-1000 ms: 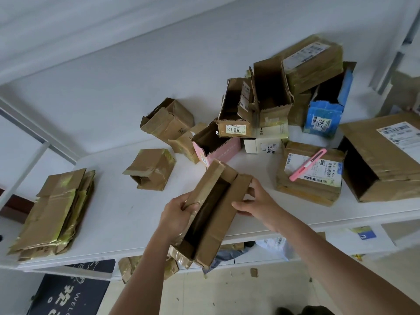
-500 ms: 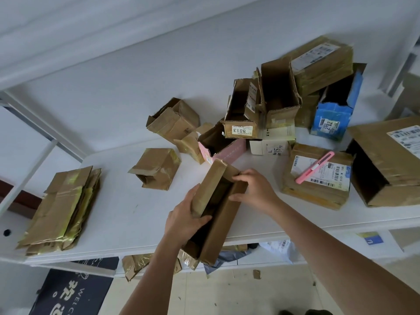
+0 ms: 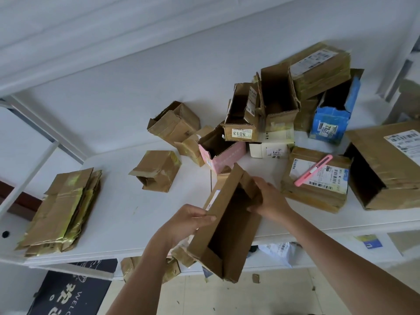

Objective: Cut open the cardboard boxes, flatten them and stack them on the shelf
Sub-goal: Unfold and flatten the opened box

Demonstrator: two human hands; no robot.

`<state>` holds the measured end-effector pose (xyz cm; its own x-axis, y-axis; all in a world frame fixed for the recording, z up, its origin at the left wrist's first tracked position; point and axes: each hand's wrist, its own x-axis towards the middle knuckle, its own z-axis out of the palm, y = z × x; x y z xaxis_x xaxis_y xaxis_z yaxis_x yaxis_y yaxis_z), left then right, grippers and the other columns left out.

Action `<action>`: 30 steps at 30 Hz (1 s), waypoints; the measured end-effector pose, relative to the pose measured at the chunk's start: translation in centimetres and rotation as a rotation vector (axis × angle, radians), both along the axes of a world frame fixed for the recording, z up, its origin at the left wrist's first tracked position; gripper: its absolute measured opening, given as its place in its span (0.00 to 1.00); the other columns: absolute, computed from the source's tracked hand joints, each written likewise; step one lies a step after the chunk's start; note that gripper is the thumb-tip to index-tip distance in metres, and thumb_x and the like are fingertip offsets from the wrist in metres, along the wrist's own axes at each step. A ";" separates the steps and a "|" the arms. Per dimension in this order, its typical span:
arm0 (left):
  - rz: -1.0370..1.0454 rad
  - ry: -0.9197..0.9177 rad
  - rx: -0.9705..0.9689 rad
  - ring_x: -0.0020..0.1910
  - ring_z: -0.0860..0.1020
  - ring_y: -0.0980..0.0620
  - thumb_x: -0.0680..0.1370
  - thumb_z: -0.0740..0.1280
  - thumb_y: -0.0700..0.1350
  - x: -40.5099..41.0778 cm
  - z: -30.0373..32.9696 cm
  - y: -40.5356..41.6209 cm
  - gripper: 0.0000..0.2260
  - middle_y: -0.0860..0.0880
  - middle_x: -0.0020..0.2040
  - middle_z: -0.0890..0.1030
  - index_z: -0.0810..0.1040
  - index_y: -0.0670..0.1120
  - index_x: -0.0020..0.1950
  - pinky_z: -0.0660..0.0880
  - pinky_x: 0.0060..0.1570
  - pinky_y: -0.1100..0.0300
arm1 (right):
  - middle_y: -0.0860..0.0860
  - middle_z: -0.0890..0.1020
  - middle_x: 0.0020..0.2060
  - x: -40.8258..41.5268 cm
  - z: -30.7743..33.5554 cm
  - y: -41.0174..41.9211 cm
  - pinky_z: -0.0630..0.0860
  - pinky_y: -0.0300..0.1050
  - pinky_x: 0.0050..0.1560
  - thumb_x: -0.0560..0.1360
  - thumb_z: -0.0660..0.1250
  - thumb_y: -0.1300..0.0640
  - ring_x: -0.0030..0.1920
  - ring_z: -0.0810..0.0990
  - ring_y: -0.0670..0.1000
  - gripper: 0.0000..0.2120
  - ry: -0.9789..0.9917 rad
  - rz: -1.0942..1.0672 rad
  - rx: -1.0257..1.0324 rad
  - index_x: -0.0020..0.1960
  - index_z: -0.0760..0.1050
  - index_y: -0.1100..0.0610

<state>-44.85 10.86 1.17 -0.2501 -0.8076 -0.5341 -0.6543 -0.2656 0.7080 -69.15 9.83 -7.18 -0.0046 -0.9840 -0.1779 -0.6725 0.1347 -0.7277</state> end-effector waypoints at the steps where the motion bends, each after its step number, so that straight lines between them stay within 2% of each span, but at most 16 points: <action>1: -0.002 -0.011 0.013 0.53 0.78 0.55 0.78 0.70 0.49 -0.2 -0.1 -0.1 0.06 0.52 0.54 0.83 0.86 0.50 0.50 0.74 0.44 0.66 | 0.54 0.74 0.61 -0.1 -0.3 0.2 0.72 0.46 0.56 0.68 0.78 0.50 0.61 0.75 0.56 0.40 -0.028 -0.034 0.013 0.73 0.61 0.51; 4: 0.023 -0.021 0.042 0.56 0.79 0.51 0.79 0.70 0.47 0.1 0.3 -0.1 0.06 0.48 0.55 0.83 0.86 0.49 0.50 0.74 0.48 0.63 | 0.54 0.72 0.57 0.6 -0.2 0.2 0.75 0.47 0.51 0.69 0.76 0.44 0.56 0.77 0.56 0.33 0.031 -0.140 -0.018 0.67 0.65 0.52; 6: 0.003 -0.016 0.052 0.52 0.79 0.52 0.80 0.68 0.46 0.7 0.6 0.2 0.08 0.50 0.47 0.85 0.86 0.50 0.44 0.72 0.49 0.61 | 0.54 0.73 0.60 1.5 0.2 0.1 0.76 0.49 0.54 0.72 0.75 0.46 0.59 0.76 0.56 0.32 0.044 -0.155 -0.116 0.70 0.64 0.54; 8: 0.008 -0.020 0.003 0.47 0.78 0.53 0.81 0.66 0.44 1.7 0.8 0.3 0.13 0.55 0.37 0.82 0.85 0.51 0.40 0.70 0.50 0.60 | 0.53 0.75 0.63 2.3 1.1 0.1 0.74 0.45 0.58 0.77 0.70 0.50 0.63 0.76 0.54 0.32 -0.059 -0.075 -0.173 0.76 0.60 0.54; 10: 0.077 -0.013 -0.097 0.47 0.78 0.50 0.81 0.66 0.44 2.6 0.7 0.1 0.09 0.52 0.41 0.82 0.85 0.49 0.45 0.70 0.50 0.60 | 0.50 0.77 0.61 2.2 2.2 0.3 0.72 0.39 0.56 0.81 0.62 0.49 0.61 0.77 0.50 0.29 -0.112 0.012 -0.136 0.78 0.57 0.53; 12: 0.216 -0.034 -0.253 0.49 0.79 0.50 0.78 0.70 0.44 3.2 0.5 -0.2 0.02 0.51 0.46 0.83 0.83 0.49 0.48 0.72 0.47 0.62 | 0.49 0.77 0.64 1.5 3.5 0.3 0.67 0.37 0.59 0.84 0.54 0.47 0.63 0.75 0.48 0.24 -0.193 0.043 -0.063 0.78 0.60 0.52; 13: 0.295 -0.091 -0.352 0.49 0.79 0.52 0.76 0.73 0.46 3.4 0.2 -0.3 0.03 0.53 0.48 0.82 0.81 0.51 0.49 0.72 0.46 0.61 | 0.49 0.76 0.65 1.1 4.1 0.4 0.66 0.37 0.60 0.84 0.52 0.46 0.63 0.73 0.47 0.23 -0.229 0.047 -0.032 0.77 0.63 0.51; 16: 0.437 -0.298 -0.612 0.51 0.73 0.54 0.73 0.76 0.52 3.3 -0.5 0.1 0.11 0.55 0.55 0.75 0.77 0.52 0.49 0.71 0.49 0.57 | 0.46 0.78 0.59 0.5 5.3 0.9 0.67 0.39 0.53 0.84 0.50 0.45 0.58 0.72 0.46 0.21 -0.312 0.025 0.036 0.74 0.69 0.49; 19: 0.425 -0.295 -0.683 0.59 0.74 0.49 0.74 0.74 0.52 3.4 -1.4 0.6 0.07 0.50 0.64 0.74 0.79 0.52 0.43 0.75 0.55 0.53 | 0.48 0.76 0.64 0.9 5.8 1.4 0.64 0.41 0.57 0.85 0.51 0.46 0.66 0.71 0.49 0.21 -0.424 -0.058 0.049 0.72 0.71 0.51; 20: 0.413 -0.296 -0.682 0.62 0.74 0.48 0.75 0.73 0.53 3.6 -1.6 0.8 0.05 0.49 0.67 0.73 0.82 0.53 0.44 0.74 0.58 0.54 | 0.48 0.76 0.64 1.0 5.8 1.5 0.64 0.41 0.56 0.85 0.51 0.46 0.65 0.71 0.49 0.21 -0.440 -0.085 0.050 0.71 0.72 0.52; 22: 0.369 -0.330 -0.710 0.64 0.72 0.49 0.78 0.69 0.52 4.0 -1.7 1.3 0.09 0.49 0.72 0.69 0.85 0.51 0.53 0.70 0.59 0.58 | 0.44 0.75 0.59 1.1 5.7 1.7 0.67 0.37 0.50 0.84 0.51 0.46 0.59 0.71 0.45 0.20 -0.466 -0.118 0.041 0.69 0.74 0.51; 25: 0.280 -0.321 -0.730 0.68 0.70 0.49 0.81 0.62 0.54 4.6 -1.5 2.4 0.17 0.50 0.77 0.62 0.79 0.51 0.67 0.64 0.61 0.63 | 0.42 0.75 0.55 1.4 5.8 1.7 0.64 0.31 0.40 0.84 0.52 0.45 0.50 0.70 0.40 0.18 -0.515 -0.141 0.021 0.67 0.75 0.47; 28: 0.212 -0.389 -0.604 0.73 0.65 0.44 0.76 0.61 0.65 5.3 -1.2 3.2 0.28 0.53 0.79 0.48 0.65 0.60 0.75 0.68 0.66 0.53 | 0.42 0.75 0.57 1.9 6.0 1.2 0.65 0.32 0.40 0.84 0.53 0.45 0.49 0.71 0.38 0.17 -0.605 -0.166 0.009 0.66 0.75 0.45; 30: 0.214 -0.503 -0.560 0.73 0.65 0.40 0.72 0.69 0.65 5.6 -0.8 3.5 0.38 0.55 0.78 0.41 0.54 0.64 0.77 0.72 0.64 0.45 | 0.46 0.79 0.58 2.3 6.4 0.9 0.71 0.38 0.44 0.84 0.54 0.45 0.51 0.74 0.39 0.17 -0.614 -0.170 -0.011 0.62 0.78 0.48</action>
<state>-39.23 14.38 0.32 0.1051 -0.9936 -0.0407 -0.9069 -0.1125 0.4061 -66.84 10.73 -0.75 -0.0610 -0.9803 -0.1878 -0.1025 0.1933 -0.9758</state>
